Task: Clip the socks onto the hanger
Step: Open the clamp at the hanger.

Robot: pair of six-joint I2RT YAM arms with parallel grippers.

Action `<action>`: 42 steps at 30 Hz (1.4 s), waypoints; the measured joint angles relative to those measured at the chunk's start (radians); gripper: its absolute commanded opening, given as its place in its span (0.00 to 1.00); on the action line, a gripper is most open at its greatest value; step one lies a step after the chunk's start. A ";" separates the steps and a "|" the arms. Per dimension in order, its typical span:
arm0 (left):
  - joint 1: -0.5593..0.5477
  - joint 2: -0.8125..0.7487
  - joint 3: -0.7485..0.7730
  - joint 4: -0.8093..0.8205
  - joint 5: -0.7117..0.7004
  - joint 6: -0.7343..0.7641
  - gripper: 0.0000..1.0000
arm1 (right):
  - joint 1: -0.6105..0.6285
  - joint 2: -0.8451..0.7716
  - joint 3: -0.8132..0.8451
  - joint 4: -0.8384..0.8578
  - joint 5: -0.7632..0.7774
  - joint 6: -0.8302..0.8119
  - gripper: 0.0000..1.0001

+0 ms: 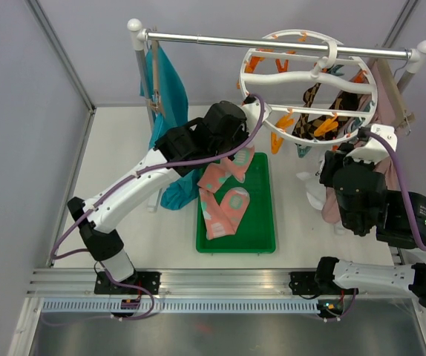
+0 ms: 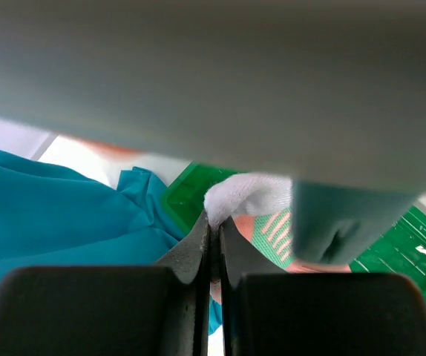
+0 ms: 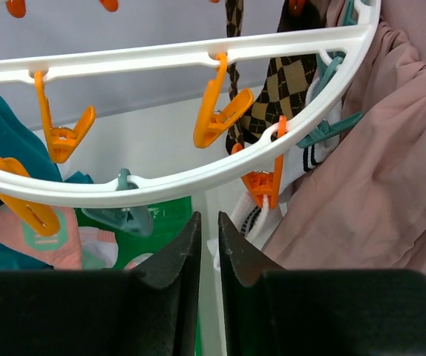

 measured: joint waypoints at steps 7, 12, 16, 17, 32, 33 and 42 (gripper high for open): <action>0.000 0.010 0.000 -0.001 0.005 0.000 0.02 | 0.000 0.014 -0.023 0.034 -0.051 -0.031 0.48; 0.000 0.010 0.003 -0.001 0.008 0.000 0.02 | 0.000 0.056 -0.024 0.056 -0.064 -0.054 0.56; 0.000 0.010 0.004 -0.001 0.008 0.000 0.02 | 0.000 0.093 -0.031 0.073 -0.066 -0.073 0.62; 0.000 0.010 0.004 -0.001 0.008 0.000 0.02 | 0.000 0.099 -0.032 0.076 -0.065 -0.077 0.63; 0.000 0.010 0.004 -0.001 0.009 0.000 0.02 | 0.000 0.210 -0.003 0.057 0.026 -0.078 0.63; 0.000 0.010 0.004 -0.001 0.009 0.000 0.02 | 0.000 0.218 0.001 0.055 0.033 -0.076 0.63; 0.000 0.010 0.004 -0.001 0.008 0.000 0.02 | 0.001 0.232 0.039 0.029 0.094 -0.056 0.60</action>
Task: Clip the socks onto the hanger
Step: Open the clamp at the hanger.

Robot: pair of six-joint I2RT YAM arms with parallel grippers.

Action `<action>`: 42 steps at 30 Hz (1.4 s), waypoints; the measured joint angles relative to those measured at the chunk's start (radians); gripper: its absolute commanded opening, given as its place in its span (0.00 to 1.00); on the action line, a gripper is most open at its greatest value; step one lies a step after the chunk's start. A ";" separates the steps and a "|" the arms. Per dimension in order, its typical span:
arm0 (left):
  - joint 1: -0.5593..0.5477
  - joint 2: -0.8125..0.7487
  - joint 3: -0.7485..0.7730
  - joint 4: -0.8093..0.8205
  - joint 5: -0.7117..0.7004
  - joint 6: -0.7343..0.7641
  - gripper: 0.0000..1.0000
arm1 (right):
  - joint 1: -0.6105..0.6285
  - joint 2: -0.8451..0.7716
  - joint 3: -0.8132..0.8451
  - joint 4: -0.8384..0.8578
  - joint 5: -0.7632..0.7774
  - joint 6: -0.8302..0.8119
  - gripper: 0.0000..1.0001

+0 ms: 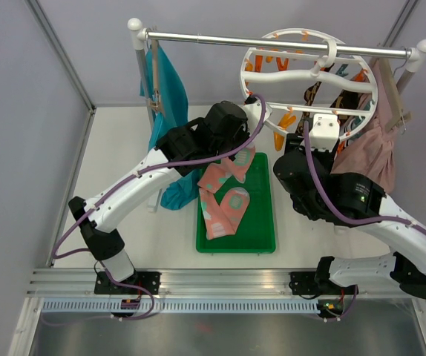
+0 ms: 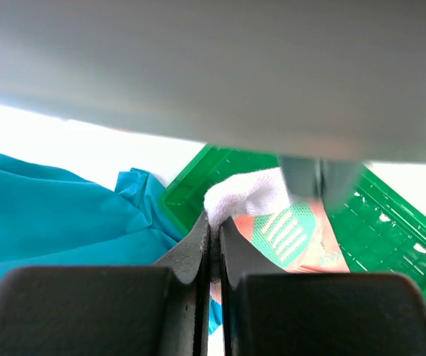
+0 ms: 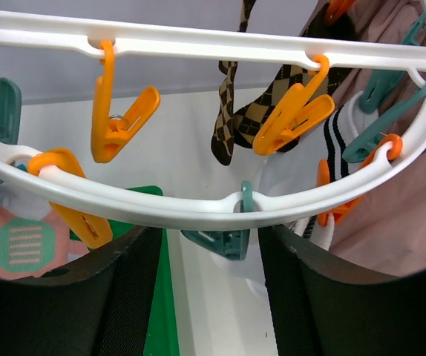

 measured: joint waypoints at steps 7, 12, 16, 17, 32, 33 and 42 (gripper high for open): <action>0.000 0.000 0.000 0.000 0.000 0.000 0.02 | 0.000 0.006 0.004 -0.031 0.032 0.019 0.49; -0.001 0.000 0.000 0.000 0.000 0.000 0.02 | 0.000 0.011 0.006 -0.039 0.045 0.030 0.40; -0.001 0.000 0.000 0.000 0.000 0.000 0.02 | 0.000 0.012 0.007 -0.042 0.050 0.036 0.32; -0.001 0.000 0.000 0.000 0.000 0.000 0.02 | 0.000 0.012 0.007 -0.043 0.050 0.038 0.30; -0.001 -0.075 -0.160 0.078 0.039 -0.019 0.02 | 0.000 -0.026 -0.026 0.042 -0.006 0.010 0.00; -0.001 -0.099 -0.198 0.092 0.050 -0.025 0.02 | 0.000 -0.037 -0.037 0.063 -0.020 0.002 0.00; -0.003 -0.356 -0.528 0.278 0.230 -0.071 0.02 | 0.000 -0.147 -0.143 0.315 -0.225 -0.092 0.00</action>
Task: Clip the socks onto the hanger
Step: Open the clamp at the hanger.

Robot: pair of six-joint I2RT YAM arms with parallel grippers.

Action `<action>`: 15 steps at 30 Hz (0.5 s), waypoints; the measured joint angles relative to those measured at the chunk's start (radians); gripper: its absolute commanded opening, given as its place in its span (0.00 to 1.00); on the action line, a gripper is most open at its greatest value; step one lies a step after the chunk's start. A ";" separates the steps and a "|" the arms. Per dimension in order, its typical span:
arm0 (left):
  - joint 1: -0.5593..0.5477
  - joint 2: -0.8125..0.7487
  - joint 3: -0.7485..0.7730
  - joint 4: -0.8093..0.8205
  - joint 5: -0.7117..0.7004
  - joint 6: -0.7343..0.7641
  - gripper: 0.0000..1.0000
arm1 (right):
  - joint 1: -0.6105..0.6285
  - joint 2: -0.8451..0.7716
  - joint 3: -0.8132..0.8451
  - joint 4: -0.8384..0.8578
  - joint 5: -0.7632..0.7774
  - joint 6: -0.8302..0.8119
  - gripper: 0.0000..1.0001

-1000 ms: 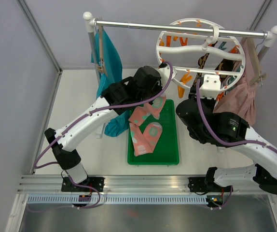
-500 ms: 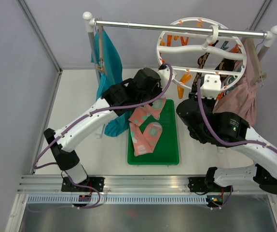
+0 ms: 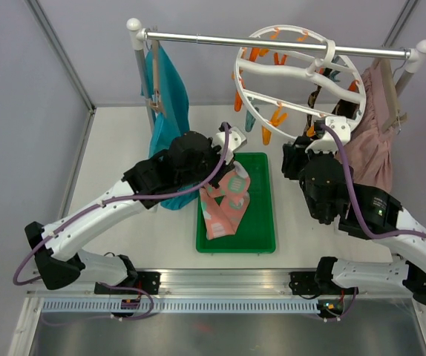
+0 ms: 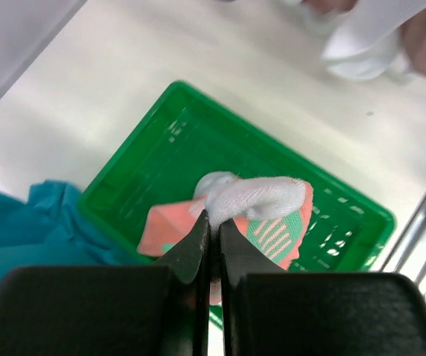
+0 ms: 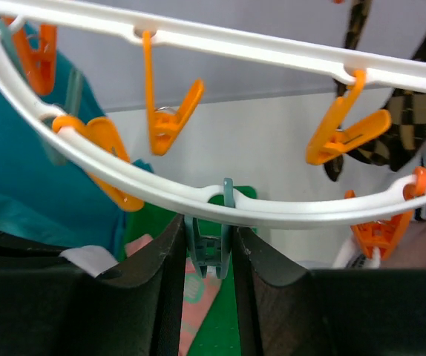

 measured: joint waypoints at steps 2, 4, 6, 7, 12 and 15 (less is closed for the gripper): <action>-0.001 -0.034 -0.031 0.051 0.042 -0.012 0.02 | 0.000 0.000 -0.013 0.045 -0.055 -0.014 0.00; -0.002 -0.050 -0.045 0.102 0.080 -0.022 0.02 | 0.000 0.007 -0.029 0.094 -0.108 -0.025 0.00; -0.003 -0.050 -0.049 0.145 0.112 -0.040 0.02 | 0.000 0.009 -0.046 0.136 -0.156 -0.034 0.01; -0.003 -0.049 -0.051 0.164 0.128 -0.048 0.02 | 0.000 0.009 -0.053 0.153 -0.175 -0.038 0.01; -0.003 -0.031 -0.051 0.230 0.189 -0.084 0.02 | 0.000 0.008 -0.073 0.225 -0.243 -0.050 0.00; -0.004 -0.011 -0.050 0.250 0.211 -0.095 0.02 | -0.001 0.007 -0.075 0.251 -0.262 -0.052 0.00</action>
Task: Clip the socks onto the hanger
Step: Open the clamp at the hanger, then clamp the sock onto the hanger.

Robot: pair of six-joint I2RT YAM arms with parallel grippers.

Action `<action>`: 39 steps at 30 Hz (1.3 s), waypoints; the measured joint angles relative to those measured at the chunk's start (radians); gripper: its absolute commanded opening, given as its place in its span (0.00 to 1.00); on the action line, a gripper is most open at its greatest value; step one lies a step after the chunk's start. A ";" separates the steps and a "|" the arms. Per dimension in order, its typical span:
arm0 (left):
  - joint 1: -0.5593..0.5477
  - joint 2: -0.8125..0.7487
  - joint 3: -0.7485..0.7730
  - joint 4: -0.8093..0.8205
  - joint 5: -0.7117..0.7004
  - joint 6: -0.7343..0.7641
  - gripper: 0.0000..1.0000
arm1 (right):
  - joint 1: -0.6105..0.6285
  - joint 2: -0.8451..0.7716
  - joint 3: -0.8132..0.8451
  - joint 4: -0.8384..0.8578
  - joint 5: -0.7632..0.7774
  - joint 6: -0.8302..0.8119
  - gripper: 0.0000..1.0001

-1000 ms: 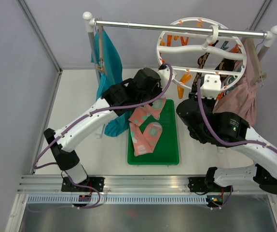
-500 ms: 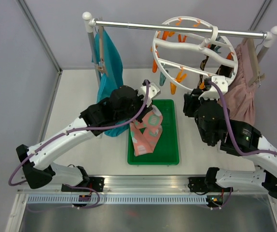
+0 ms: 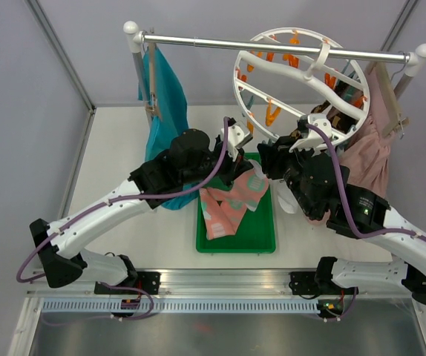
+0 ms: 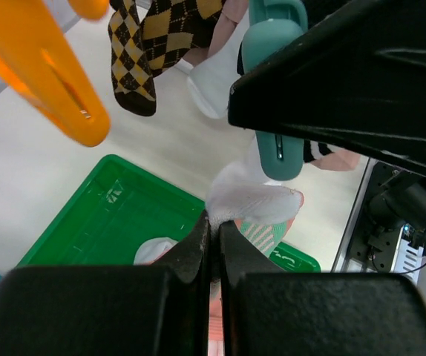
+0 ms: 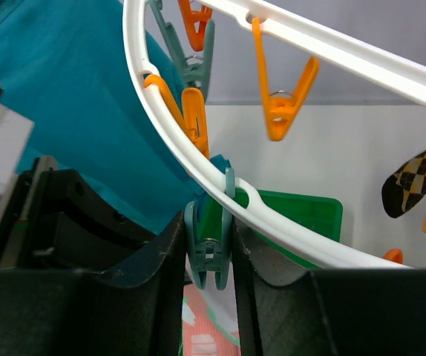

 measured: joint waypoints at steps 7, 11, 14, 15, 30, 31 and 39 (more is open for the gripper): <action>0.000 0.041 0.010 0.005 0.025 -0.013 0.02 | 0.000 0.000 0.000 0.018 -0.016 -0.006 0.00; 0.000 0.042 0.024 0.005 0.029 -0.014 0.02 | 0.000 0.003 0.000 0.019 -0.020 -0.006 0.00; 0.000 0.042 0.040 0.006 0.031 -0.014 0.02 | 0.000 0.010 0.000 0.019 -0.020 -0.008 0.00; 0.000 0.042 0.045 0.008 0.031 -0.014 0.02 | 0.000 0.013 0.000 0.019 -0.020 -0.009 0.00; 0.001 0.050 0.061 0.010 0.031 -0.014 0.02 | 0.000 0.029 0.000 0.024 -0.018 -0.032 0.00; 0.002 0.050 0.061 0.010 0.031 -0.014 0.02 | 0.000 0.029 0.000 0.024 -0.018 -0.032 0.00; 0.011 0.050 0.061 0.010 0.053 -0.014 0.02 | 0.000 0.029 0.000 0.024 -0.019 -0.037 0.00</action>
